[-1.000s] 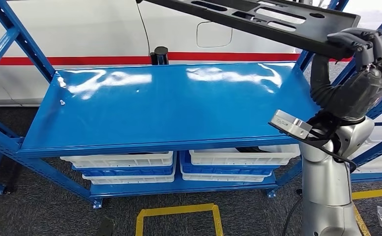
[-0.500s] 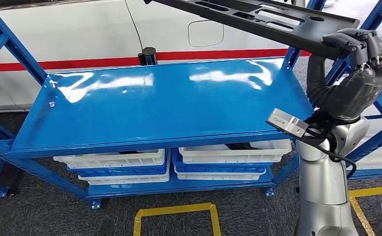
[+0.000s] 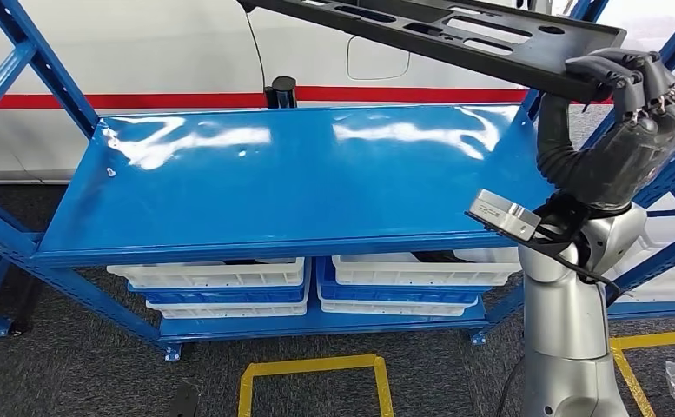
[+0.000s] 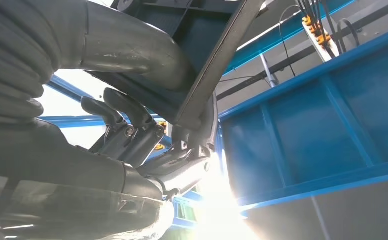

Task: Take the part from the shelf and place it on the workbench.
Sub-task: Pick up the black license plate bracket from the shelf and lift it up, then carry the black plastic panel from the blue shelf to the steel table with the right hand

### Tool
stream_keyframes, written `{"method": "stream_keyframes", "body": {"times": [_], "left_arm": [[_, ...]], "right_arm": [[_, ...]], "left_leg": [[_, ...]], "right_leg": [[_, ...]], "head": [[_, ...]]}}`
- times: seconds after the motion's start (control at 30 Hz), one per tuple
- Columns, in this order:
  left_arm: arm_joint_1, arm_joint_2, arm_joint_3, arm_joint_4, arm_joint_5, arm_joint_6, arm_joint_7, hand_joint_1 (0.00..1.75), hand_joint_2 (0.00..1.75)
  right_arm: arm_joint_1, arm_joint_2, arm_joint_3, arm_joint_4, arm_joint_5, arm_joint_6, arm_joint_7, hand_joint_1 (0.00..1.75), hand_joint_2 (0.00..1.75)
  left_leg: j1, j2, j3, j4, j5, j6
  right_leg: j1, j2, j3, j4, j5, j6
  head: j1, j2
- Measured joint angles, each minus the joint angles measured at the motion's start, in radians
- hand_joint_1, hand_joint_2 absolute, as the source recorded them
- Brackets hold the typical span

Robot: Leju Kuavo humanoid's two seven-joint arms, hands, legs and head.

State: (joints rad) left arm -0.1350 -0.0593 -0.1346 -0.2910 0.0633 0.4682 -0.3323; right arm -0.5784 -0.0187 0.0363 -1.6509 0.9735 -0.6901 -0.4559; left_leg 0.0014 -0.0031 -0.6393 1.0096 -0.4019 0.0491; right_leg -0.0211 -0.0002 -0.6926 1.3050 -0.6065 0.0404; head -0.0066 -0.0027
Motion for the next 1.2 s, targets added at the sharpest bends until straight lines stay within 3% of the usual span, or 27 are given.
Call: {"method": "stream_keyframes", "body": {"times": [0.03,0.1,0.17,0.23,0.3,0.33,0.4,0.47,0.5,0.53,0.57,0.63,0.7,0.77,0.83,0.87,0.93,0.97,1.0,1.03,1.07,1.13,1.2], "left_arm": [[0.000,0.000,0.000,0.000,0.000,0.000,0.000,0.00,1.75],[0.000,0.000,0.000,0.000,0.000,-0.001,0.000,0.00,1.75],[0.000,0.000,0.000,0.000,0.000,-0.001,-0.001,0.00,1.75],[-0.001,0.000,0.000,0.000,0.000,-0.003,-0.001,0.00,1.75],[0.000,0.002,0.000,0.001,0.001,-0.007,-0.001,0.00,1.75],[0.000,0.003,0.000,0.001,0.002,-0.008,-0.001,0.00,1.75],[0.000,0.004,0.000,0.002,0.003,-0.010,-0.001,0.00,1.75],[0.000,0.004,0.000,0.002,0.005,-0.011,0.000,0.00,1.75],[0.000,0.004,0.000,0.002,0.006,-0.011,0.000,0.00,1.75],[0.000,0.004,0.000,0.002,0.007,-0.012,0.000,0.00,1.75],[-0.001,0.004,0.000,0.002,0.008,-0.012,0.001,0.00,1.75],[-0.003,0.005,0.000,0.002,0.008,-0.012,0.001,0.00,1.75],[-0.005,0.006,0.000,0.002,0.008,-0.012,0.001,0.00,1.75],[-0.006,0.006,0.000,0.002,0.009,-0.011,0.001,0.00,1.75],[-0.006,0.006,0.000,0.002,0.011,-0.010,0.001,0.00,1.75],[-0.006,0.007,0.000,0.002,0.012,-0.010,0.001,0.00,1.75],[-0.007,0.007,0.001,0.002,0.014,-0.010,0.000,0.00,1.75],[-0.006,0.006,0.001,0.002,0.015,-0.010,0.000,0.00,1.75],[-0.006,0.006,0.001,0.002,0.016,-0.010,0.000,0.00,1.75],[-0.006,0.006,0.001,0.002,0.017,-0.009,-0.001,0.00,1.75],[-0.006,0.006,0.001,0.002,0.018,-0.009,-0.001,0.00,1.75],[-0.006,0.005,0.001,0.002,0.019,-0.009,-0.002,0.00,1.75],[-0.006,0.005,0.001,0.002,0.020,-0.009,-0.003,0.00,1.75]], "right_arm": [[0.000,0.000,0.000,0.001,0.000,0.000,0.000,1.75,1.75],[-0.001,0.000,0.000,0.003,0.000,0.000,0.000,1.75,1.75],[-0.003,0.001,0.000,0.003,0.001,0.000,-0.001,1.75,1.75],[-0.004,0.000,0.000,0.003,0.000,-0.001,-0.003,1.75,1.75],[-0.005,0.000,0.000,0.005,0.000,-0.001,-0.003,1.75,1.75],[-0.006,0.000,0.000,0.006,0.000,-0.001,-0.003,1.75,1.75],[-0.008,0.002,-0.001,0.008,0.001,-0.001,-0.002,1.75,1.75],[-0.008,0.003,-0.001,0.010,0.002,-0.002,-0.002,1.75,1.75],[-0.007,0.004,-0.001,0.011,0.003,-0.002,-0.002,1.75,1.75],[-0.007,0.004,-0.001,0.012,0.003,-0.002,-0.002,1.75,1.75],[-0.007,0.005,-0.001,0.013,0.003,-0.002,-0.001,1.75,1.75],[-0.008,0.005,-0.002,0.013,0.003,-0.002,0.000,1.75,1.75],[-0.009,0.006,-0.002,0.013,0.004,-0.002,0.000,1.75,1.75],[-0.009,0.007,-0.002,0.013,0.004,-0.002,0.001,1.75,1.75],[-0.009,0.007,-0.003,0.014,0.003,-0.002,0.002,1.75,1.75],[-0.009,0.007,-0.004,0.015,0.003,-0.002,0.003,1.75,1.75],[-0.009,0.008,-0.004,0.017,0.003,-0.003,0.005,1.75,1.75],[-0.008,0.008,-0.004,0.018,0.004,-0.003,0.005,1.75,1.75],[-0.007,0.008,-0.005,0.020,0.004,-0.003,0.004,1.75,1.75],[-0.006,0.008,-0.005,0.021,0.004,-0.003,0.004,1.75,1.75],[-0.005,0.008,-0.005,0.022,0.005,-0.003,0.004,1.75,1.75],[-0.006,0.009,-0.005,0.023,0.006,-0.003,0.003,1.75,1.75],[-0.007,0.011,-0.004,0.024,0.006,-0.003,0.003,1.75,1.75]], "left_leg": [[0.000,0.000,-0.004,0.000,0.004,-0.001],[0.001,-0.002,-0.010,0.002,0.011,-0.007],[-0.002,-0.003,-0.016,0.005,0.018,-0.018],[-0.006,-0.004,-0.021,0.007,0.029,-0.028],[-0.004,-0.004,-0.029,0.012,0.027,-0.037],[-0.002,-0.004,-0.039,0.030,0.005,-0.042],[0.003,-0.002,-0.074,0.130,-0.082,-0.054],[0.007,-0.001,-0.108,0.260,-0.155,-0.063],[0.009,-0.001,-0.107,0.292,-0.165,-0.065],[0.011,-0.001,-0.089,0.286,-0.156,-0.066],[0.011,0.000,-0.051,0.242,-0.137,-0.064],[0.011,-0.001,0.051,0.098,-0.104,-0.056],[0.004,-0.003,0.104,0.012,-0.095,-0.045],[-0.004,-0.004,0.100,0.004,-0.086,-0.030],[-0.004,0.000,0.088,-0.005,-0.067,-0.012],[-0.003,0.002,0.079,-0.009,-0.056,-0.002],[-0.003,0.005,0.053,-0.010,-0.035,0.008],[-0.004,0.005,0.039,-0.010,-0.025,0.010],[-0.005,0.005,0.025,-0.009,-0.014,0.010],[-0.005,0.005,0.011,-0.009,-0.004,0.009],[-0.006,0.005,-0.002,-0.008,0.006,0.007],[-0.007,0.004,-0.024,-0.006,0.025,0.000],[-0.010,0.003,-0.038,-0.003,0.044,-0.010]], "right_leg": [[0.000,0.000,0.019,-0.024,0.012,0.008],[-0.002,0.000,0.102,-0.163,0.054,0.021],[0.002,0.002,0.166,-0.270,0.085,0.021],[0.007,0.005,0.171,-0.285,0.095,0.012],[-0.001,0.005,0.158,-0.287,0.104,-0.002],[-0.005,0.003,0.151,-0.288,0.112,-0.012],[-0.007,0.001,0.137,-0.289,0.128,-0.028],[-0.004,-0.001,0.119,-0.288,0.142,-0.032],[-0.003,-0.001,0.111,-0.287,0.148,-0.031],[-0.002,-0.001,0.104,-0.287,0.154,-0.029],[-0.002,-0.001,0.099,-0.287,0.159,-0.026],[0.000,-0.001,0.091,-0.286,0.168,-0.018],[0.002,-0.002,0.086,-0.286,0.177,-0.004],[0.001,-0.004,0.081,-0.289,0.189,0.013],[-0.001,-0.004,0.065,-0.273,0.175,0.018],[0.000,-0.004,0.049,-0.240,0.146,0.014],[0.001,-0.003,0.005,-0.118,0.064,0.003],[0.001,-0.002,-0.012,-0.052,0.032,0.001],[0.001,-0.002,-0.017,-0.008,0.019,0.005],[0.002,-0.002,-0.006,0.003,0.022,0.012],[0.001,-0.002,0.024,-0.023,0.040,0.021],[0.003,-0.002,0.126,-0.158,0.073,0.030],[0.009,-0.001,0.203,-0.282,0.071,0.022]], "head": [[0.000,0.000],[0.000,0.000],[0.000,0.000],[-0.001,0.000],[-0.002,0.000],[-0.003,0.000],[-0.007,0.000],[-0.009,0.000],[-0.009,0.000],[-0.009,0.000],[-0.009,0.000],[-0.009,0.000],[-0.007,0.000],[-0.006,0.000],[-0.005,0.000],[-0.004,0.000],[-0.001,0.000],[0.000,0.000],[0.000,0.000],[0.000,0.000],[0.000,0.000],[0.000,0.000],[-0.001,0.000]]}}
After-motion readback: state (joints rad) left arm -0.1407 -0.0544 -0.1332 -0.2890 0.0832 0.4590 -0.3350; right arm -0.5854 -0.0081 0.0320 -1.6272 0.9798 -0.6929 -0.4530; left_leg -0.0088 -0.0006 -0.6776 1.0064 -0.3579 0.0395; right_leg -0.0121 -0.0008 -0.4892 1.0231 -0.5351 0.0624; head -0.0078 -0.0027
